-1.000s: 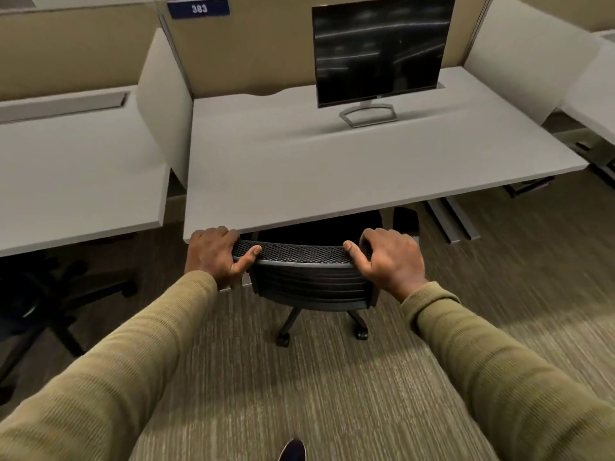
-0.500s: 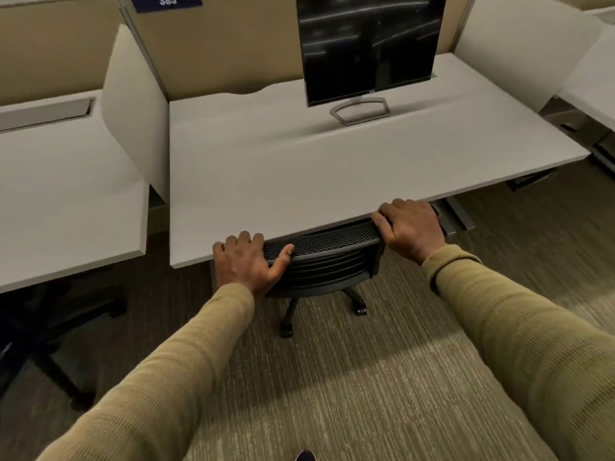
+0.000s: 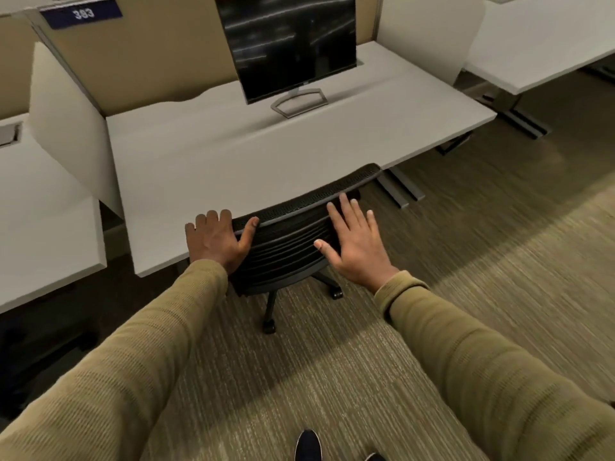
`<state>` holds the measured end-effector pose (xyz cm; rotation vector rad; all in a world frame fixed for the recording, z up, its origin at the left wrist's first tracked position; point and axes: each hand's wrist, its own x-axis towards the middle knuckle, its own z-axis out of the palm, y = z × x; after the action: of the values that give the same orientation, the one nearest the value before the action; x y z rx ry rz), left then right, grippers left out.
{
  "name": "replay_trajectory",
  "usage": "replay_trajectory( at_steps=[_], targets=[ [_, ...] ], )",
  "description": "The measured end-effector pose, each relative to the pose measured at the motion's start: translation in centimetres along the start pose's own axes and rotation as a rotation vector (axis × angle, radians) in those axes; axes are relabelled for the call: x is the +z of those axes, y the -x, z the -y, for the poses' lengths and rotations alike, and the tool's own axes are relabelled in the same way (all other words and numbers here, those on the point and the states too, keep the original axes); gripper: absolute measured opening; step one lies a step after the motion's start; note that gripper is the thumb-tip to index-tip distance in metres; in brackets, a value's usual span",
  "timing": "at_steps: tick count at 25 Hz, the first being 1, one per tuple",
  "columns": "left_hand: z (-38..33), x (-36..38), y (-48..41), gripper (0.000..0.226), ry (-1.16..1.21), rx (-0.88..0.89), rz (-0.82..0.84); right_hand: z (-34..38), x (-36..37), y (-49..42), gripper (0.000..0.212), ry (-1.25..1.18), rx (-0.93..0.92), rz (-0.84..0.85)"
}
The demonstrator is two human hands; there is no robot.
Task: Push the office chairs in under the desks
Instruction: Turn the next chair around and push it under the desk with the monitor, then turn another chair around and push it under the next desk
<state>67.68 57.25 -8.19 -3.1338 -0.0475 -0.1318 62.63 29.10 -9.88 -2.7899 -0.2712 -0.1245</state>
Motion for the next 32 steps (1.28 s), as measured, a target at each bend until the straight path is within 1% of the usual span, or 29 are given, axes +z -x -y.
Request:
replay_trajectory(
  at_steps=[3,5,9,11,13,18,23,27,32],
  targets=[
    [-0.3,0.0,1.2,0.09,0.007,0.035,-0.031,0.0,0.9,5.2,0.081,-0.005,0.102,0.066],
    [-0.4,0.8,2.9,0.088,0.002,0.112,-0.055,-0.2,1.7,8.8,0.082,0.019,0.176,0.112],
    [-1.8,2.7,8.0,0.094,0.045,0.242,-0.062,-0.8,2.9,15.5,0.083,0.025,0.288,0.174],
    [-3.4,4.0,11.3,0.094,0.037,0.294,-0.024,-1.1,3.1,18.6,0.083,0.006,0.328,0.181],
    [-5.5,5.3,15.2,0.093,0.04,0.332,0.062,-1.6,2.9,21.9,0.083,-0.003,0.36,0.192],
    [-12.8,8.0,24.9,0.092,-0.005,0.428,0.221,-4.8,1.6,31.2,0.084,-0.031,0.427,0.223],
    [-22.5,8.4,35.0,0.091,0.014,0.487,0.266,-9.4,-0.5,41.8,0.084,-0.042,0.441,0.223],
    [-31.0,8.7,43.4,0.09,0.005,0.587,0.313,-14.1,-2.9,51.3,0.086,-0.033,0.455,0.233],
    [-41.0,8.7,51.6,0.09,0.016,0.711,0.351,-20.7,-6.6,60.9,0.086,-0.015,0.55,0.228]
  ],
)
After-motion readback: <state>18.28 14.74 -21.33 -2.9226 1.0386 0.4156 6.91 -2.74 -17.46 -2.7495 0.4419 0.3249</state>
